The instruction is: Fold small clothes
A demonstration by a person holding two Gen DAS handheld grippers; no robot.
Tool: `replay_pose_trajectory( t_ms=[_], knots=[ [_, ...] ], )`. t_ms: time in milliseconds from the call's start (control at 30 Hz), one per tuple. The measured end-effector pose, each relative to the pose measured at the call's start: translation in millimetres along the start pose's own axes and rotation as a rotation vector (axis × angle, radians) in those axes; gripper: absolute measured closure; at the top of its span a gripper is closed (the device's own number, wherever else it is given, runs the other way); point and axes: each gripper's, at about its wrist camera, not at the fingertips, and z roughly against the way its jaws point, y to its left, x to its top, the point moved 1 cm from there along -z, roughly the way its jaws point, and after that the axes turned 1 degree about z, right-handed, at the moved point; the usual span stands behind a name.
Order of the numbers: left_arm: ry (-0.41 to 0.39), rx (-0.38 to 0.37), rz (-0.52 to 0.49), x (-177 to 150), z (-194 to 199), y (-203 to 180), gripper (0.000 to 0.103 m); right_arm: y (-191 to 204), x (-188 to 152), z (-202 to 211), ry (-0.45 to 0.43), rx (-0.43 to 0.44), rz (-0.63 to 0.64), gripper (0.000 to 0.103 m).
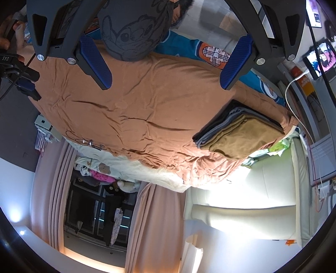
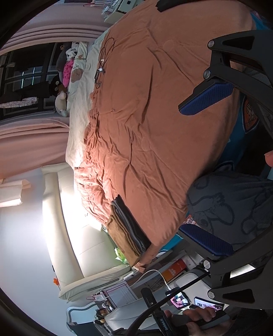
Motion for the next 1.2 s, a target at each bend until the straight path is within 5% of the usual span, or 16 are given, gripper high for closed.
replay_pose_trajectory(
  t_ms=[1200],
  knots=[
    [-0.019, 0.011, -0.016, 0.4, 2.4, -1.2, 0.0, -13.4, -3.0, 5.4, -0.016, -0.009, -0.009, 0.0]
  ],
)
